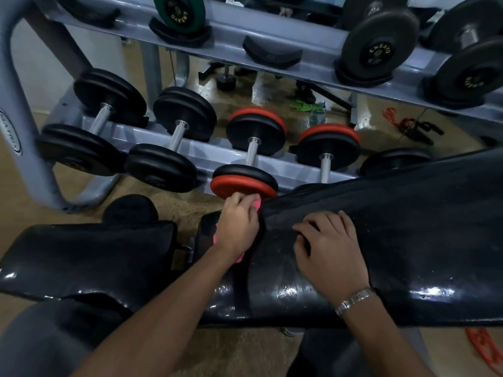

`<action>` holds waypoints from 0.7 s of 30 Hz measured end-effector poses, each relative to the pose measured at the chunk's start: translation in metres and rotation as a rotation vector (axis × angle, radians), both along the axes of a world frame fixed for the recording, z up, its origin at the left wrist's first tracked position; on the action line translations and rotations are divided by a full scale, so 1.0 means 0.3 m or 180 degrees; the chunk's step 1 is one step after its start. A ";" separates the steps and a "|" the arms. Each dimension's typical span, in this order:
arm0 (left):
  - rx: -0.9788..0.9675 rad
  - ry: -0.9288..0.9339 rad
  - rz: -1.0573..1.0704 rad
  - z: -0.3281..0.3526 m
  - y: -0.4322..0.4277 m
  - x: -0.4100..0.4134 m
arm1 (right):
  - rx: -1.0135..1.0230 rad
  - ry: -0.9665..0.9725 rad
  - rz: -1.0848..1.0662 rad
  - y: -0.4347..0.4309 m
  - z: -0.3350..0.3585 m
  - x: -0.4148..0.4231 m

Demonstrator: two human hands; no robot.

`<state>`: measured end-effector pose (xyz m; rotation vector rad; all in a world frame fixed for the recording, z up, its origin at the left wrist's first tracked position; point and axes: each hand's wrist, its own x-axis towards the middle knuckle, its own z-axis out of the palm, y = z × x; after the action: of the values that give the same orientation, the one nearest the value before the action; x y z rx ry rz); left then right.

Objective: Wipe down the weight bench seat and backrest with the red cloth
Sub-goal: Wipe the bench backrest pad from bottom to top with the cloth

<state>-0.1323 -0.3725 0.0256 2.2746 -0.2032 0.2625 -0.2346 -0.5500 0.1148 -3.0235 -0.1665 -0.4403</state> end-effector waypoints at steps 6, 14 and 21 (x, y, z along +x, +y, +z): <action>0.0237 0.0039 -0.0214 -0.034 0.068 0.064 | -0.0058 0.0012 0.0024 -0.005 -0.003 0.001; -0.0083 -0.0324 -0.0752 -0.002 0.064 -0.032 | -0.0016 0.0026 0.0053 -0.007 -0.005 -0.005; 0.0247 0.0105 -0.0156 0.030 -0.011 0.018 | -0.0097 -0.0007 -0.0007 0.000 -0.003 -0.005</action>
<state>-0.1270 -0.3759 0.0347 2.3458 -0.2554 0.1944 -0.2360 -0.5501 0.1138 -3.0533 -0.1714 -0.4455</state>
